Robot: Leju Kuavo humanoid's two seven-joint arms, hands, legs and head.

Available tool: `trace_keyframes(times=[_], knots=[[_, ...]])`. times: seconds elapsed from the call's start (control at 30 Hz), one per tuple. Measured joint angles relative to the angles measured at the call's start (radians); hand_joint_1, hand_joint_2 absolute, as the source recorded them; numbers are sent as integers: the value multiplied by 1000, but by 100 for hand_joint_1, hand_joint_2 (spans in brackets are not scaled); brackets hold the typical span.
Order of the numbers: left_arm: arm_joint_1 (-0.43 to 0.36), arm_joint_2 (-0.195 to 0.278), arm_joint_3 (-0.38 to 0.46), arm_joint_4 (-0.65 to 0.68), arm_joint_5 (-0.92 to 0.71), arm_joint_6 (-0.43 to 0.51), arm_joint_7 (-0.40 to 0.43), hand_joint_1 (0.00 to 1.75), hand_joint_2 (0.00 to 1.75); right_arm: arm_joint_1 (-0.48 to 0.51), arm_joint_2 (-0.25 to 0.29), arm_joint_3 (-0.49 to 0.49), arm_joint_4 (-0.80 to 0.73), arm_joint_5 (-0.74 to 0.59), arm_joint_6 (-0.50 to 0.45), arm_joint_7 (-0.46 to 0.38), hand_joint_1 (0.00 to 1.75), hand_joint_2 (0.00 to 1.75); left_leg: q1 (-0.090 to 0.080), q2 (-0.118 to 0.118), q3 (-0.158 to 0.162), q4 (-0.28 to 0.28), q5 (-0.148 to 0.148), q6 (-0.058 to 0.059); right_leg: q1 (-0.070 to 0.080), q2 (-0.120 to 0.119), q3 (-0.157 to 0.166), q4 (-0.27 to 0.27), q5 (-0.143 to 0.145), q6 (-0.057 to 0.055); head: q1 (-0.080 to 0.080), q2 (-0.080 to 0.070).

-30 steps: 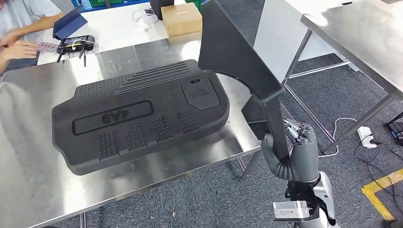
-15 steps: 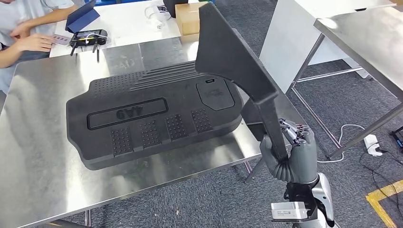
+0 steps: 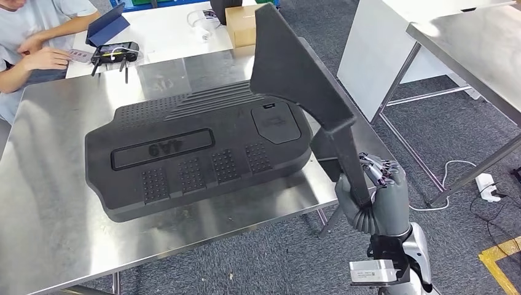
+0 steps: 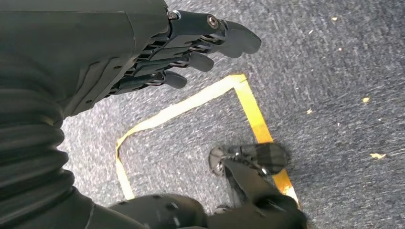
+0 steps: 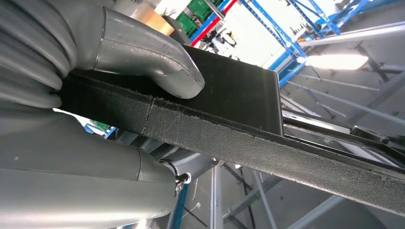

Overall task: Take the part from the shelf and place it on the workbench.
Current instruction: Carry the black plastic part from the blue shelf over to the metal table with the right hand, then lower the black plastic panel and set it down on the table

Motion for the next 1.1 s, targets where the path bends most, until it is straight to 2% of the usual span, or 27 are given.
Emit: trace_keyframes(times=[0.03, 0.07, 0.17, 0.23, 0.3, 0.33, 0.37, 0.4, 0.47, 0.5, 0.53, 0.6, 0.67, 0.7, 0.73, 0.8, 0.83, 0.87, 0.9, 0.97, 1.0, 1.03, 1.1], knots=[[-1, -2, 0, 0, 0, 0, 0, 0, 175, 0, 0, 0, 0, 0, 0, 1, 175, 175, 0, -1, 12, -28, 5, 3, 3, -1, -1, 2, -2, 6, 0, 0], [-1, -3, 0, 0, -1, 0, 0, 0, 175, 0, 0, 0, 0, 0, 1, 1, 175, 175, -3, -5, 12, -32, 0, 10, 6, -1, -2, 1, -3, 12, 0, 0], [-1, -3, 0, 0, -1, 0, -1, 0, 175, 0, 0, 0, 0, 1, 1, 1, 175, 175, -8, -13, 9, -36, 6, 36, 3, -3, -10, 7, -9, 24, 2, 0], [-2, -2, 0, 0, -1, 0, -4, 0, 175, -1, -1, 0, 0, 1, 1, 1, 175, 175, -8, -17, 8, -38, 9, 49, 1, 0, -52, 89, -50, 21, 4, 0], [-1, -2, 0, 0, -1, -1, -5, 0, 175, -1, -1, 0, 0, 1, 1, 1, 175, 175, -11, -21, 5, -38, 10, 56, 4, 5, -120, 229, -102, 13, 5, 0], [-1, -2, 1, 0, -1, -1, -6, 0, 175, 0, -1, 0, 1, 1, 1, 2, 175, 175, -13, -24, 5, -38, 10, 57, 5, 6, -147, 279, -117, 13, 5, 0], [-1, -2, 1, 0, -1, -1, -6, 0, 175, 0, -1, 0, 1, 1, 1, 2, 175, 175, -14, -26, 5, -38, 10, 57, 6, 7, -157, 295, -116, 16, 5, 0], [-1, -2, 2, 0, -1, -1, -6, 0, 175, 0, -1, -1, 1, 1, 1, 2, 175, 175, -15, -30, 5, -38, 10, 58, 8, 8, -146, 268, -100, 20, 5, 0], [-1, -2, 4, 0, -1, -1, -6, 0, 175, -1, -2, -1, 1, 1, 1, 1, 175, 175, -16, -37, 6, -38, 10, 57, 13, 13, -79, 129, -47, 26, 6, 0], [-1, -3, 4, 0, -2, -1, -6, 0, 175, -1, -2, -1, 1, 1, 1, 2, 175, 175, -18, -40, 7, -38, 10, 55, 17, 15, -48, 65, -25, 23, 5, 0], [-1, -3, 5, 0, -2, -1, -7, 0, 175, -1, -3, -1, 1, 1, 2, 2, 175, 175, -20, -42, 7, -38, 11, 53, 20, 17, -27, 25, -12, 19, 5, 0], [-1, -3, 7, 0, -2, -1, -7, 0, 175, -2, -4, -1, 1, 2, 2, 2, 175, 175, -22, -43, 7, -41, 14, 43, 26, 17, -17, 8, -3, 8, 4, 0], [0, -2, 8, -1, -2, -1, -7, 0, 175, -2, -5, -1, 1, 2, 2, 2, 175, 175, -21, -40, 5, -38, 11, 33, 18, 14, -13, 1, 4, -4, 4, 0], [0, -1, 8, -1, -2, -1, -7, 0, 175, -2, -5, 0, 1, 2, 2, 2, 175, 175, -21, -35, -3, -19, -4, 29, 12, 11, -11, -4, 8, -12, 2, 0], [0, 0, 8, -1, -3, -1, -7, 0, 175, -2, -4, 0, 1, 3, 3, 2, 175, 175, -21, -28, -21, 22, -30, 25, 7, 8, -7, -8, 10, -18, 1, 0], [0, 0, 8, 0, -4, -1, -7, 0, 175, -1, -5, 0, 1, 4, 4, 2, 175, 175, -18, -19, -79, 150, -95, 18, 8, 3, -5, -8, 9, -26, 0, 0], [0, 0, 8, 0, -4, -1, -7, 0, 175, -1, -5, 0, 2, 4, 4, 2, 175, 175, -16, -17, -105, 205, -114, 15, 9, 2, -4, -8, 8, -26, 0, 0], [0, 0, 8, 0, -4, -1, -7, 0, 175, -1, -5, 0, 2, 4, 5, 2, 175, 175, -14, -15, -117, 229, -115, 12, 9, 0, -4, -8, 8, -26, 0, 0], [0, 1, 8, 0, -5, -1, -7, 0, 175, -1, -5, 0, 2, 5, 5, 2, 175, 175, -12, -12, -111, 217, -98, 9, 8, 0, -3, -7, 7, -25, 0, 0], [0, 3, 8, -1, -5, -1, -7, 0, 175, -1, -5, 0, 3, 6, 6, 2, 175, 175, -7, -1, -49, 97, -34, 5, 5, -2, 0, -4, 3, -19, -1, 0], [-1, 3, 8, -1, -5, -1, -7, 0, 175, -2, -5, 0, 3, 6, 6, 2, 175, 175, -6, 3, -17, 35, -12, 5, 7, -3, 0, 1, -1, -13, -2, 0], [-1, 2, 8, -1, -5, -1, -7, 0, 175, -2, -6, 0, 3, 6, 6, 2, 175, 175, -7, 6, 5, -10, 0, 8, 9, -4, -1, 5, -4, -7, -2, 0], [-3, 2, 8, 0, -7, -2, -9, 0, 175, -2, -6, 0, 3, 7, 6, 3, 175, 175, -12, 2, 12, -32, -2, 20, 14, -7, -3, 5, -6, 3, -2, 0]])
